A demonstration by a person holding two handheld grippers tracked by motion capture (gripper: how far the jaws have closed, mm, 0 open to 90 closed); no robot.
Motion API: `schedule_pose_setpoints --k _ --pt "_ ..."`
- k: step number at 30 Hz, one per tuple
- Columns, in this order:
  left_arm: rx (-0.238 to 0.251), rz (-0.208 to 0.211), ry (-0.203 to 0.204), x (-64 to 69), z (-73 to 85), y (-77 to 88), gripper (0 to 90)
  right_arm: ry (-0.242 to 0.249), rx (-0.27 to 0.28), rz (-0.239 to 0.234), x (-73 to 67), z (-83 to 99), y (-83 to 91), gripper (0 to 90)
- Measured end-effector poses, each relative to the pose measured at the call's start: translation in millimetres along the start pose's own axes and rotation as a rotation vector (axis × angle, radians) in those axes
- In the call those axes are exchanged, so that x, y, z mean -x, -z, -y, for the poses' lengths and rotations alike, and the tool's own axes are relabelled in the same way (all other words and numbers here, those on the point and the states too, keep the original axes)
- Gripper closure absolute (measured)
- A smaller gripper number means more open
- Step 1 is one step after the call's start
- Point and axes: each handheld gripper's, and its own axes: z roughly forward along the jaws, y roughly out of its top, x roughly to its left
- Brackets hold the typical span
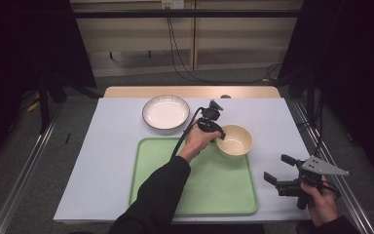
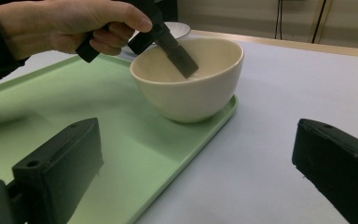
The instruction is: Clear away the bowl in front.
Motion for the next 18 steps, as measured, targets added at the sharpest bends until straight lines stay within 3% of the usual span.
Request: schedule_pose_setpoints --k 1,4,11,18 --pt "0.017 -0.011 0.012 1.4 1.2 -2.3 83.7 -0.002 -0.001 -0.001 0.0 0.0 0.0 1.1" --pt "0.008 -0.014 -0.003 1.4 0.6 -1.7 83.8 -0.004 0.0 -0.004 -0.3 0.0 0.3 1.0" --pt "0.019 -0.02 0.007 2.0 2.0 -2.6 83.4 -0.002 0.0 -0.002 -0.1 0.1 0.2 1.0" --pt "0.018 0.015 -0.023 1.9 2.9 -4.3 77.7 -0.006 0.001 -0.006 -0.1 0.2 0.1 1.0"
